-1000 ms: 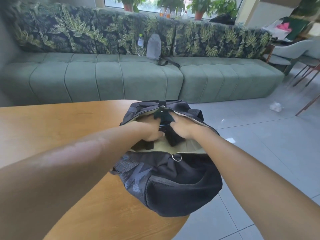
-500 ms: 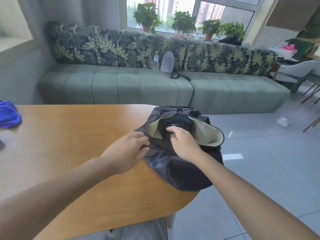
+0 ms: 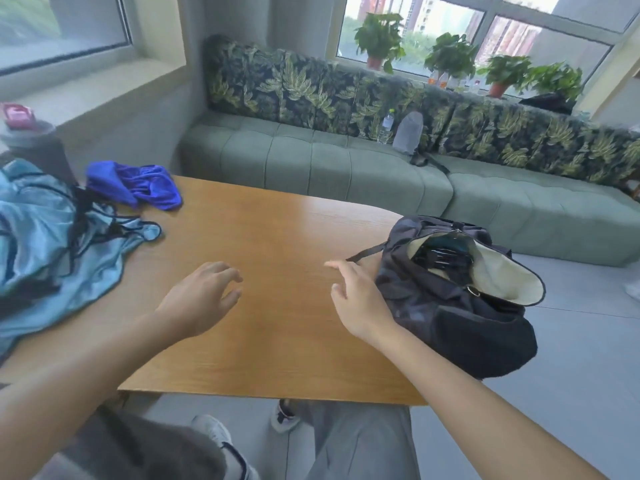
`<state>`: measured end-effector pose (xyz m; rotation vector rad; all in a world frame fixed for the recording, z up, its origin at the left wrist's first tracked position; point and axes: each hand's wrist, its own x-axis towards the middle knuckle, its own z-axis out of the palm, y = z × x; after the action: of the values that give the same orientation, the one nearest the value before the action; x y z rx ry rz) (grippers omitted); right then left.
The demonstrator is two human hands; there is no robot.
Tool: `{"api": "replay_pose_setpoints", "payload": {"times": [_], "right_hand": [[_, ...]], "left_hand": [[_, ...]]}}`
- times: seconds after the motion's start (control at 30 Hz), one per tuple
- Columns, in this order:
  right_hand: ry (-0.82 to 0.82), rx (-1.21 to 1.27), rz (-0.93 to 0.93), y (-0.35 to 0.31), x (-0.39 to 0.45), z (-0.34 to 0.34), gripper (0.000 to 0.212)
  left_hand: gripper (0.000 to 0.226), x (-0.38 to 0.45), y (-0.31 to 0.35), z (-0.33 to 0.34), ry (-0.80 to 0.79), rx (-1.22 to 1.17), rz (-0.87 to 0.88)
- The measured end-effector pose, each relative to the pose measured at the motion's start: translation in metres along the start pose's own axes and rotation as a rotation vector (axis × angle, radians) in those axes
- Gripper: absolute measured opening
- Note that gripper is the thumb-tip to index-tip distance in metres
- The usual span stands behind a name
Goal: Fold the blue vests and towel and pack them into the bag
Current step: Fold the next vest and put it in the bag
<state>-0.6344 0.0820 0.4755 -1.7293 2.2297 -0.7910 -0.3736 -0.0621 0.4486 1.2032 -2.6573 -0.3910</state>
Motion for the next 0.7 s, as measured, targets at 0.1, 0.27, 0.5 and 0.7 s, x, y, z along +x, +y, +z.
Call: {"api": "replay_pose_setpoints", "payload": {"times": [0.1, 0.27, 0.5, 0.7], "right_hand": [[-0.117, 0.008, -0.03, -0.024, 0.007, 0.033, 0.041], [-0.265, 0.068, -0.043, -0.061, 0.025, 0.09, 0.038], [-0.37, -0.032, -0.075, -0.097, 0.05, 0.154, 0.055], [-0.295, -0.176, 0.007, -0.111, 0.059, 0.206, 0.055]], "left_hand": [[0.04, -0.027, -0.066, 0.0, -0.04, 0.026, -0.128], [0.056, -0.07, -0.152, -0.002, -0.047, 0.103, -0.279], [0.081, -0.091, -0.194, 0.013, -0.027, 0.061, -0.259], [0.071, -0.093, -0.196, 0.021, 0.062, 0.011, -0.274]]}}
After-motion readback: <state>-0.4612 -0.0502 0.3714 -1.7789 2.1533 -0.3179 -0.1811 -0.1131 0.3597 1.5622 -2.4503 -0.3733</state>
